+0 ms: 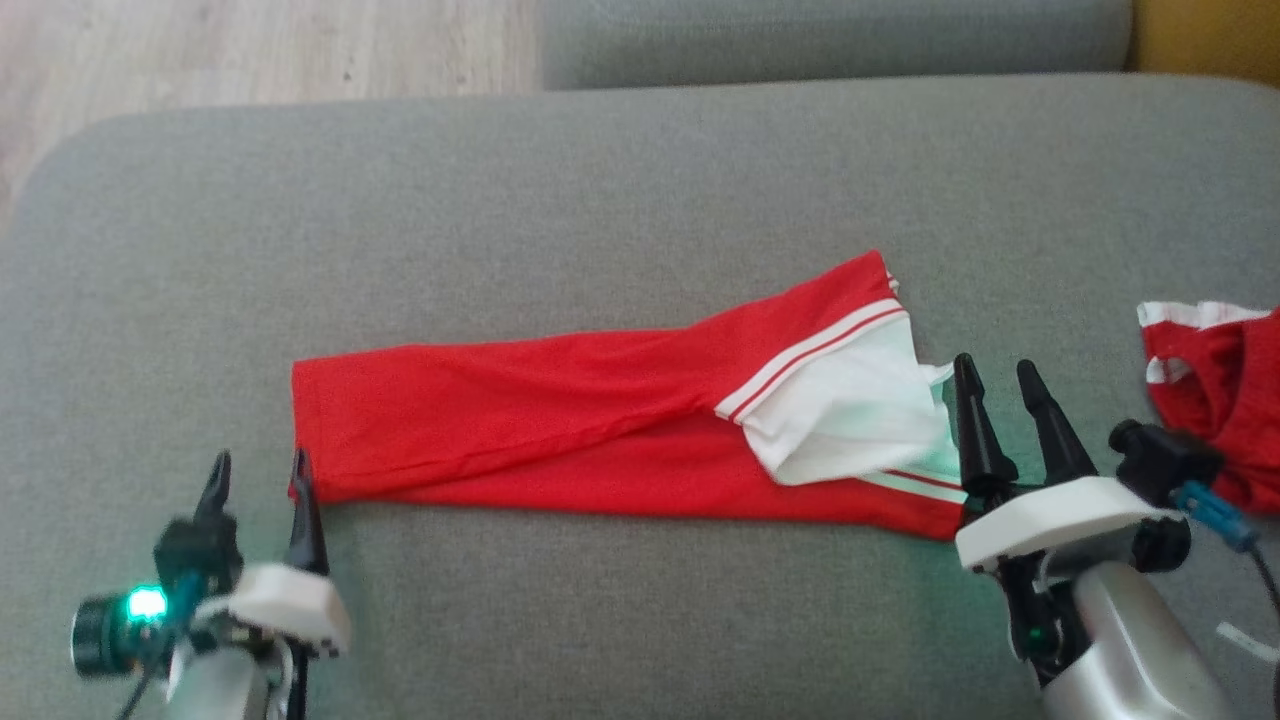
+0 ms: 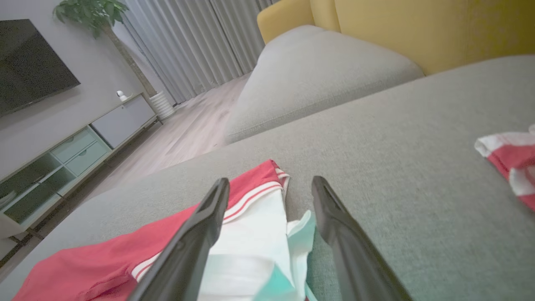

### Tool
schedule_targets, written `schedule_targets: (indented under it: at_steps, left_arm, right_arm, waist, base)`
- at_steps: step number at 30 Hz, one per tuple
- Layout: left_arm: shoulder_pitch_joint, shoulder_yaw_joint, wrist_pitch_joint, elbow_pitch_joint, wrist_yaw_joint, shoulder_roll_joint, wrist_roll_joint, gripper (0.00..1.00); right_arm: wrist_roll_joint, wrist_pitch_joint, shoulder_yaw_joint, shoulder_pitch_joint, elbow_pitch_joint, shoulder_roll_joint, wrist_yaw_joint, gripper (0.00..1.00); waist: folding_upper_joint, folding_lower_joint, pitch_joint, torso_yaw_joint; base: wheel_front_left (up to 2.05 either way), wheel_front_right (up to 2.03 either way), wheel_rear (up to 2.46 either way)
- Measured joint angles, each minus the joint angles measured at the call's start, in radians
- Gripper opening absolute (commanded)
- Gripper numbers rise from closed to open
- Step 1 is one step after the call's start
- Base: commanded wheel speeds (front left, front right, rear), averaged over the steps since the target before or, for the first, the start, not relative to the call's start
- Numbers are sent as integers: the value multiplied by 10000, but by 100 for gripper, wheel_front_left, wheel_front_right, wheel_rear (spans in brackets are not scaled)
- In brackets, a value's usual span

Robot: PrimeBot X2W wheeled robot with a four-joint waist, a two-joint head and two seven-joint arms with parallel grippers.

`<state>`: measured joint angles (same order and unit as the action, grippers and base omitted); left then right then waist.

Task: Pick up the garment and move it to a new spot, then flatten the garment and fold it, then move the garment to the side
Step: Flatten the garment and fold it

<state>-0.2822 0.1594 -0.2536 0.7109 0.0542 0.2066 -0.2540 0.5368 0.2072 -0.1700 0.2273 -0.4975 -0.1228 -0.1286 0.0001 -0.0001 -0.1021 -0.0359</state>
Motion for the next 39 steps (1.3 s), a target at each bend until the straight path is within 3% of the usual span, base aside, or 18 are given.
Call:
schedule_targets:
  at_steps: [6, 11, 21, 25, 33, 39]
  left_arm:
    - [1406, -704, 0, -1452, 426, -552, 500, 100]
    - [2428, -1007, 0, -2493, 437, -1030, 984, 100]
    - [3346, -1486, 0, -3187, 236, -1409, 1336, 100]
    - [3330, -1588, 0, -3208, 127, -1482, 1411, 100]
    - [2836, -1473, 0, -2922, -33, -1563, 1421, 100]
    - [2428, -1277, 0, -2897, -59, -1586, 1377, 100]
  right_arm:
    - [-2040, 408, 828, -495, 67, 470, 0, 100]
    - [-3009, 410, 1427, -1434, 460, 706, 0, 100]
    - [-2556, 426, 1367, -1945, 378, 757, 0, 100]
    - [-2376, 428, 1250, -1527, -589, 759, 0, 100]
    - [-2113, 318, 1206, 1058, -3262, 752, 0, 100]
    - [-2040, 428, 1444, 1482, -4773, 736, -2, 100]
  waist:
    - [0, 0, 515, -90]
    - [0, -1, 931, -174]
    - [0, 0, 1127, -343]
    - [0, 1, 968, -417]
    - [0, 3, 290, -722]
    - [0, 3, -125, -1165]
  base:
    - [0, 0, 0]
    - [0, 0, 0]
    - [0, 0, 0]
    - [0, 0, 0]
    - [0, 0, 0]
    - [0, 0, 0]
